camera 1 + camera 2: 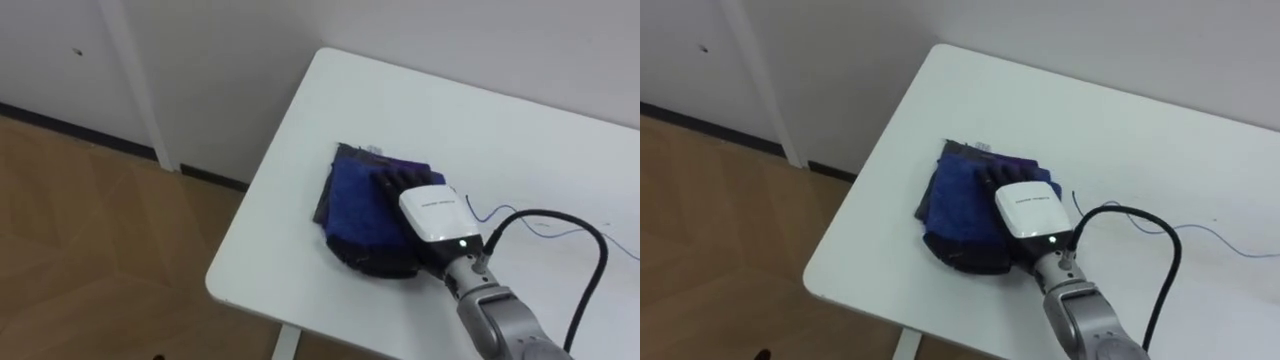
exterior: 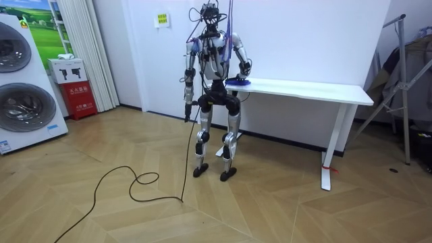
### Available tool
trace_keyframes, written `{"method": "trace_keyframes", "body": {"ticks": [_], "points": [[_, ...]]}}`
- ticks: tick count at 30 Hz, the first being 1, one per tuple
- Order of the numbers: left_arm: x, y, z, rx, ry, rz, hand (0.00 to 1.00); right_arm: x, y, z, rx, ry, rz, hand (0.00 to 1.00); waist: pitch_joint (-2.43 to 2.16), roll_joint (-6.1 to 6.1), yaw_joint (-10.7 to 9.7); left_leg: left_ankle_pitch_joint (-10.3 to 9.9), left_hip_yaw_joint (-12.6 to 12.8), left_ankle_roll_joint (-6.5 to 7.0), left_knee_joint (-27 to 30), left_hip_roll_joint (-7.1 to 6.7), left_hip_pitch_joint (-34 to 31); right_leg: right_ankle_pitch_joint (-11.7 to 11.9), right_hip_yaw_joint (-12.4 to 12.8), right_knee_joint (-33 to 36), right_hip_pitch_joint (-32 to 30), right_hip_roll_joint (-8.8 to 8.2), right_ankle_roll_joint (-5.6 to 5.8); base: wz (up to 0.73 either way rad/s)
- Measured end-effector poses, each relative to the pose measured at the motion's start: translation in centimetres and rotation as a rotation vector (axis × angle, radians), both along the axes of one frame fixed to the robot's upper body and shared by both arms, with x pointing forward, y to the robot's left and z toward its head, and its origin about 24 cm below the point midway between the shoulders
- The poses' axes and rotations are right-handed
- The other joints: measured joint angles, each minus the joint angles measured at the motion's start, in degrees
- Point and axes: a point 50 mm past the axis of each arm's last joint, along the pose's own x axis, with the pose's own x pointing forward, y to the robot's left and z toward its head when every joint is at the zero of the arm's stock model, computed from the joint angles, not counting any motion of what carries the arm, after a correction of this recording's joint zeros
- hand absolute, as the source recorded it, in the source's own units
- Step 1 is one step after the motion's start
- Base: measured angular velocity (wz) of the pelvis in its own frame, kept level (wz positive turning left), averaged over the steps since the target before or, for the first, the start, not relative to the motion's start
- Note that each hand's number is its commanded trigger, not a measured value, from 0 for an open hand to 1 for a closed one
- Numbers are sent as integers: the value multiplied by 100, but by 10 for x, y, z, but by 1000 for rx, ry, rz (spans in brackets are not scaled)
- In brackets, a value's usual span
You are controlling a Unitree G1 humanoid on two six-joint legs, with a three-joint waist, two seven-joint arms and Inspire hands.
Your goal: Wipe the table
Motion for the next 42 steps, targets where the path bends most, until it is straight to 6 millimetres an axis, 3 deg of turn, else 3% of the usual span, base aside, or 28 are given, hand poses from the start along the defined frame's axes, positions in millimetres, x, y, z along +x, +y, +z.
{"method": "trace_keyframes", "body": {"ticks": [8, 22, 29, 42], "points": [[3, 1, 1, 0, -15, -7, 0, -1, -4, -6, -5, 33, -14, 0, 8, -35, 0, 0, -1, 0, 6, -5, 48, -19, -18, -22, 81, -6, 22, 2], [-22, -3, -2, -8, 69, -6, 0, -1, -24, -21, 76, 58, -130, 0, 30, -59, -6, 18, -176, 51, 30, -101, 16, -87, -281, 8, 208, -132, 82, 11], [-34, -2, -1, -18, 78, 0, 0, 5, -32, -22, 136, 55, -208, 0, 35, -33, -7, 26, -189, 64, 28, -114, 35, -99, -336, -19, 263, -147, 104, 4], [-35, -3, -1, -30, 82, 9, 0, 14, -40, -20, 147, 52, -254, 0, 42, 30, 1, 26, -190, 65, 40, -125, 41, -113, -447, -22, 298, -171, 124, 2]]}}
